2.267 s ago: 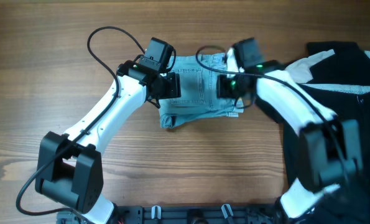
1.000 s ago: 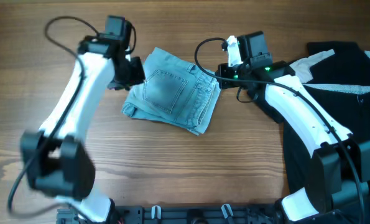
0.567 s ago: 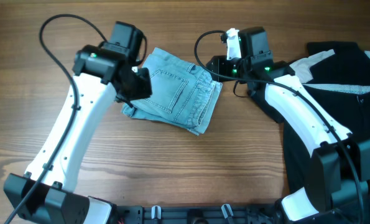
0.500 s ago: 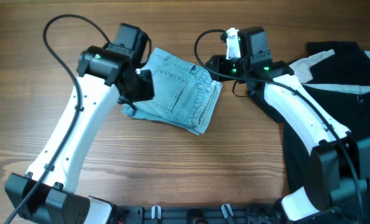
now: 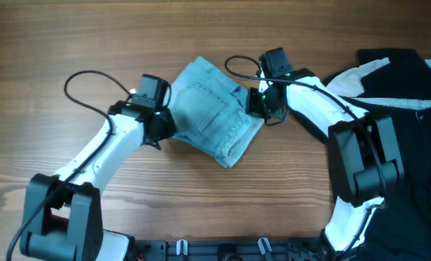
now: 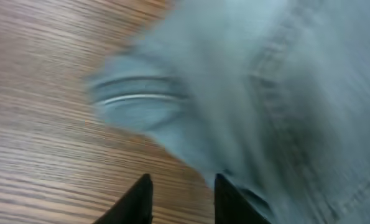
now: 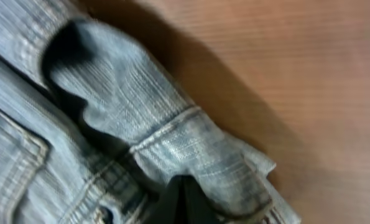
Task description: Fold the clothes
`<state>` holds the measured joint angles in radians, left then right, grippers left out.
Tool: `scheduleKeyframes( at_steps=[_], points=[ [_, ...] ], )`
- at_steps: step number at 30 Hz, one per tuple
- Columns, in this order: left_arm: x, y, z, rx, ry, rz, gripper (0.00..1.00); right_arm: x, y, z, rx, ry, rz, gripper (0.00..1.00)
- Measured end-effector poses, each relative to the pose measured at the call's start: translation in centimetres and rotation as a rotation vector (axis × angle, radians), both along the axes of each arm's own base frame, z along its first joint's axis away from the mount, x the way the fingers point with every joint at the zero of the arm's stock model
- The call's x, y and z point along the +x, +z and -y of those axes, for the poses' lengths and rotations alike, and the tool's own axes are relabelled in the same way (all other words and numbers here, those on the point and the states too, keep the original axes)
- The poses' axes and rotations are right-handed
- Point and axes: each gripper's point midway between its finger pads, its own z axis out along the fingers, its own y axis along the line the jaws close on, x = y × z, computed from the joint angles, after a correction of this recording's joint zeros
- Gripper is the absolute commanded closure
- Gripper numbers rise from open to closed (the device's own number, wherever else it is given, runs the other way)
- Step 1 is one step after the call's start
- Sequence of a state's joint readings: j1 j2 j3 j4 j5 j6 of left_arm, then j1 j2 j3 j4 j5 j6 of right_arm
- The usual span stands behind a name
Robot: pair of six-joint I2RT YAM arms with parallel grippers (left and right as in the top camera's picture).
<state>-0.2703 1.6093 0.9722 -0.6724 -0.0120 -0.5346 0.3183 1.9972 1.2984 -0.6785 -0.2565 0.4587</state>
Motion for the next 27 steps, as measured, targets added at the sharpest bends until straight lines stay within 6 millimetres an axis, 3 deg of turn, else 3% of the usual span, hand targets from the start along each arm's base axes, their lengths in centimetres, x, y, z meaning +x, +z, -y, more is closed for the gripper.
scheduleKeyframes(
  at_steps=[3,5,7,9,11,13,15,18,20,21,22,27],
  points=[
    [-0.1,0.1,0.3,-0.085,0.016,-0.021,0.55,-2.9,0.2,1.3,-0.051,-0.021,-0.108,0.93],
    [-0.3,0.1,1.1,-0.134,0.018,-0.037,0.70,-4.2,0.5,2.1,-0.080,-0.012,-0.126,0.91],
    [0.1,0.2,1.5,-0.160,0.034,-0.026,0.92,-3.8,2.5,2.1,-0.072,0.044,-0.040,0.90],
    [1.9,-0.4,1.9,-0.171,0.024,0.027,0.96,-2.2,7.3,0.8,0.009,0.152,0.153,0.88],
    [3.6,-1.7,2.3,-0.173,0.010,0.065,0.96,-1.6,10.6,-0.1,0.061,0.204,0.270,0.88],
    [4.8,-3.7,2.5,-0.169,-0.006,0.075,0.96,-1.4,11.3,-0.5,0.082,0.235,0.303,0.88],
    [6.6,-3.9,2.6,-0.159,-0.011,0.138,0.96,-1.3,10.2,-0.5,0.075,0.245,0.280,0.88],
    [9.2,-3.7,1.9,-0.152,0.005,0.226,0.82,-1.0,6.9,-0.6,0.062,0.249,0.213,0.89],
    [9.1,-3.5,0.8,-0.170,0.026,0.189,0.62,-1.5,4.3,-0.5,0.049,0.252,0.144,0.87],
    [8.9,-3.4,0.2,-0.185,0.043,0.164,0.42,-2.0,2.5,-0.4,0.040,0.252,0.091,0.87],
    [8.6,-3.1,-0.4,-0.211,0.056,0.133,0.31,-2.4,1.3,-0.3,0.034,0.252,0.057,0.87],
    [3.4,-0.5,0.2,-0.373,0.081,-0.067,0.10,-2.8,-0.1,-0.4,0.043,0.252,0.016,0.84]
  ],
)
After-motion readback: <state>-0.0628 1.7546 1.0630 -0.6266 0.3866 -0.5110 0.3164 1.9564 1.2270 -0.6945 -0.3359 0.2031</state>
